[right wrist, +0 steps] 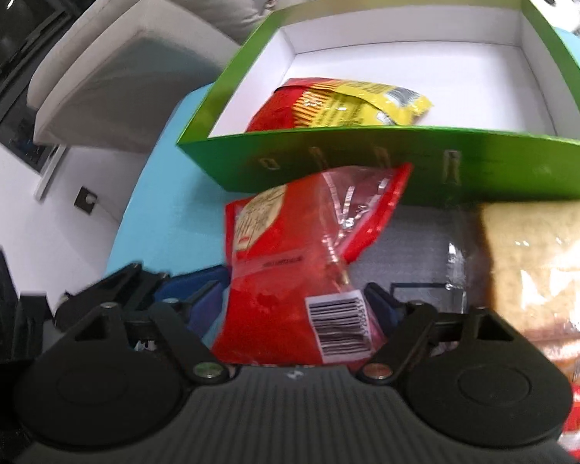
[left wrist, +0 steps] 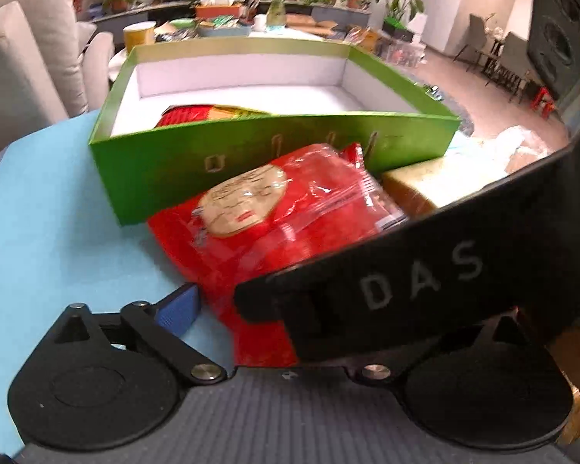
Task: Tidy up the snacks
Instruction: 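Grasp the red biscuit-logo bag with the left tool and lift, then lower the red bag into the green box and open the left tool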
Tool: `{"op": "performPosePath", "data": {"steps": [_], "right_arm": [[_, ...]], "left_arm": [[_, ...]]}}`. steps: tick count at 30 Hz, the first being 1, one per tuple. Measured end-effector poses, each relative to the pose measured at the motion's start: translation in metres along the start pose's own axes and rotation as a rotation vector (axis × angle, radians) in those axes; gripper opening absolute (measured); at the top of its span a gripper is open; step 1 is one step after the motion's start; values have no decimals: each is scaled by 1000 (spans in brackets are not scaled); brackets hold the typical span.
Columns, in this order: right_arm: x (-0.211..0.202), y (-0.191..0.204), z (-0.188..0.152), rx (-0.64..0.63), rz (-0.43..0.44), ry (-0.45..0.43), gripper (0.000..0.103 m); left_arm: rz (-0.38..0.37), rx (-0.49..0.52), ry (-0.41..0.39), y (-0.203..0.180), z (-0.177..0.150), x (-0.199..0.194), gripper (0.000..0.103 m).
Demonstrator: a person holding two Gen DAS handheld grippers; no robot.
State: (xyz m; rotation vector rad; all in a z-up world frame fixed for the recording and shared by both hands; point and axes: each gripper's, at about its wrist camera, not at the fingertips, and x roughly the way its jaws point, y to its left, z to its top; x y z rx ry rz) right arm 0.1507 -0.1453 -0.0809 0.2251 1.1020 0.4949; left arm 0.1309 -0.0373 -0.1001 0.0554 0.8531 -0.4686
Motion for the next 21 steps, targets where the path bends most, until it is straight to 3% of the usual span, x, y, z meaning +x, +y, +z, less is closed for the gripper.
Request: {"op": "performPosePath", "data": {"steps": [6,14,21], "right_arm": [[-21,11,-2,-29,68,-27,60],[-68,31,-5,-101,87,-171,59],[-100,11,22,-67,101,-285,59]], "left_arm": [[-4,-20,-48,-7,4,-14,90],[43,69,-149,-27,29,-56,86],[40,159,-202,-50,77,-53,85]]}}
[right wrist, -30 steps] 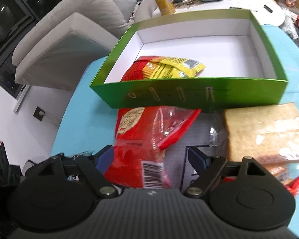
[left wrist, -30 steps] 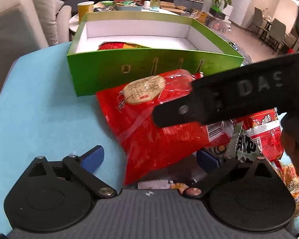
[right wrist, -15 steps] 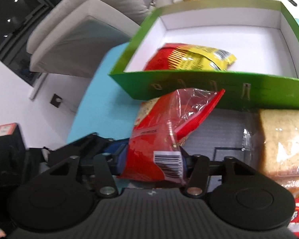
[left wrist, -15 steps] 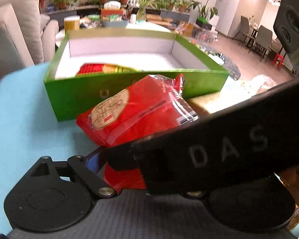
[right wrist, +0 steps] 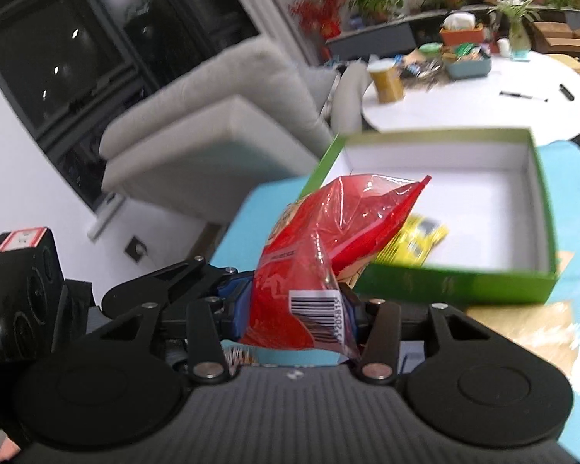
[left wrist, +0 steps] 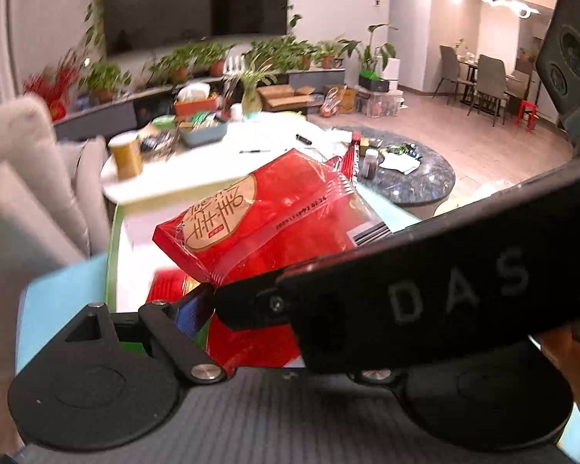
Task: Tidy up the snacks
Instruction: 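Lower the red bag into the green box and open the left tool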
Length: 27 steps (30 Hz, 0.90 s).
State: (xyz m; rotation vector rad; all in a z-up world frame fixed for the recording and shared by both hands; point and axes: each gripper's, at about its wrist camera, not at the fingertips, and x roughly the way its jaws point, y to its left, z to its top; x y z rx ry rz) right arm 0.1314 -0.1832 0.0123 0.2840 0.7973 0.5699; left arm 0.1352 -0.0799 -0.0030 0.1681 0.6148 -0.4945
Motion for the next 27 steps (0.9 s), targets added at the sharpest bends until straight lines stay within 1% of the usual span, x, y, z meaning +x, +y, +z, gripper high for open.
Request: {"op": "performPosePath", "data": {"steps": [3,8,12,16,18,19,21,22,23,27], "right_arm": [[-2,-20,15,38,4,-25,59],[5,-52,33,100,-12,-32,59],[14,-69,39,129,-13,-33,59],[25,-86,41,155,1,-29,59],[32,-94,42,159,-3,-21,59],[32,-98,41,160,-19,-23,61],[34,-101,38,155,-88,-25,68],[35,-101,37,148,-137,-16,68],[34,-101,35,144,-155,-12,69],[19,-98,29,139,-144,-56,69]], "left_arm": [[-4,26,2,-7,18,21,85],[-21,44,29,-11,34,59,84],[-28,50,51,-10,36,79,84],[-32,35,81,-4,34,93,84],[-56,16,101,1,30,99,84],[-58,5,107,3,26,99,84],[-32,-4,109,6,21,97,84],[-24,-5,109,7,20,97,84],[-19,-12,109,9,18,95,84],[1,-57,104,16,17,84,84]]}}
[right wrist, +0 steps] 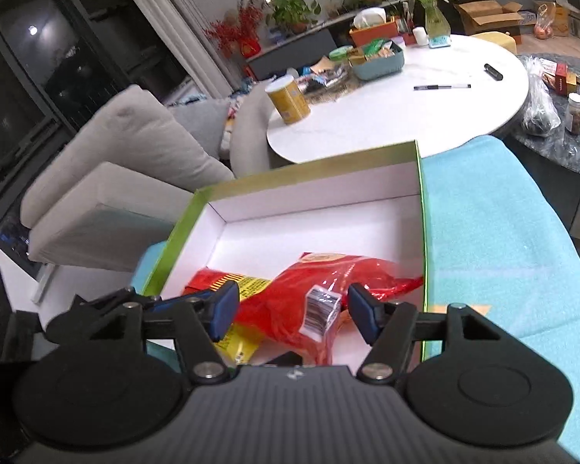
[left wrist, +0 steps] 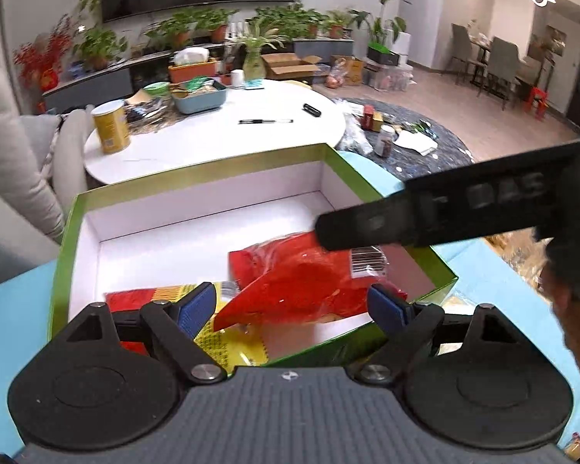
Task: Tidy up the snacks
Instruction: 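Lower the red bag into the green box and open the left tool, then move the left tool to the green-and-white snack bag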
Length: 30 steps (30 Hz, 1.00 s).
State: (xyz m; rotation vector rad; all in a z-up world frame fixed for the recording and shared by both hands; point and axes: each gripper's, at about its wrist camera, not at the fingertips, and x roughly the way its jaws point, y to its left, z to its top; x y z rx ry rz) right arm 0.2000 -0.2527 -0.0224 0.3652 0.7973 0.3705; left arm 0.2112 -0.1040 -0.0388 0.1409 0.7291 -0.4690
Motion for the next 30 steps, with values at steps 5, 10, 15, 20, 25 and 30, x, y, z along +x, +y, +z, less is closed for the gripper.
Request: {"op": "performPosePath", "data": {"steps": [5,10,15,20,25,30], "right_arm": [[-28,15,-4,-56,-32,-56,74],[-48,27,-5,-59,15,-78,75],[-72,46,-8,-73,49,-112,76],[-99,64,-15,-99,58,-151,76],[-118,74,-22,-103,81,-169,76],[-128,76,-36,-96,75,-162,76]], "left_arm": [[22,-25,-39,3,-2,-23,84],[37,-39,-101,2,2,-53,85],[48,-40,-153,0,3,-86,86],[63,-45,-166,-1,-1,-112,88],[71,-49,-189,-3,-8,-139,88],[91,-62,-193,-5,-21,-160,89]]}}
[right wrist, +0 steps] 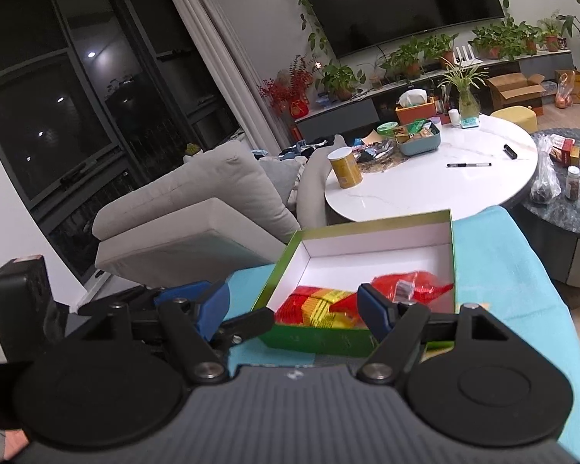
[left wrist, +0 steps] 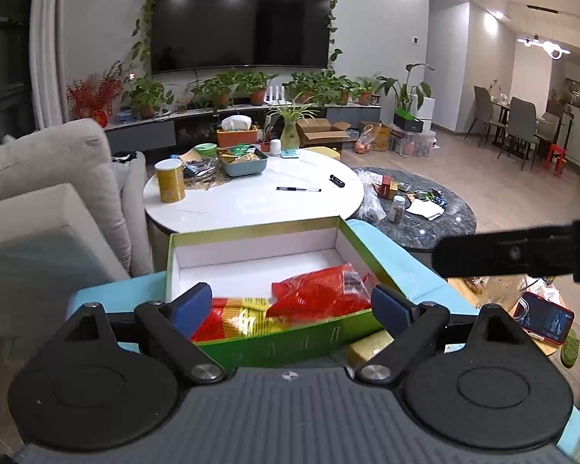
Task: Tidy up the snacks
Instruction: 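Move the left tool to the green-and-white snack bag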
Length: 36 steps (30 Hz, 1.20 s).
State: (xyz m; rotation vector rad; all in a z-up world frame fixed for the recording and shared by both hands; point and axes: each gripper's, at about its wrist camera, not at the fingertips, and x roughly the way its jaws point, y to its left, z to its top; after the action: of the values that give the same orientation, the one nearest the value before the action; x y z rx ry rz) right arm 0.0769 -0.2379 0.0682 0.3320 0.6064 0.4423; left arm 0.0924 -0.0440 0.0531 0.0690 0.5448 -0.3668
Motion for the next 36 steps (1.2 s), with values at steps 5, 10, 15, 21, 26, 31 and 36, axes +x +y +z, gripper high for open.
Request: {"op": "performPosePath", "data": {"steps": [5,10,15,21,26,31,36], "right_arm": [[-8,0,-23,12,-2,34,76],[-7,-3,-54,37,-3,100,76],[-3,-9,-81,72,-12,163,76],[-4,-17,-109,108,-47,213,76],[-4,-13,-130,53,-84,264,77],[7,1,-149,-67,-119,311,80],[22,2,-161,-127,-169,349,80]], "left_arm": [[27,-64,-1,12,-17,-22,90],[49,-126,14,22,-40,-32,90],[38,-147,53,21,-64,-34,90],[20,-97,98,7,-81,-27,90],[38,-76,108,-2,-84,-16,90],[35,-58,116,-7,-87,-11,90],[41,-28,133,-8,-92,-6,90]]}}
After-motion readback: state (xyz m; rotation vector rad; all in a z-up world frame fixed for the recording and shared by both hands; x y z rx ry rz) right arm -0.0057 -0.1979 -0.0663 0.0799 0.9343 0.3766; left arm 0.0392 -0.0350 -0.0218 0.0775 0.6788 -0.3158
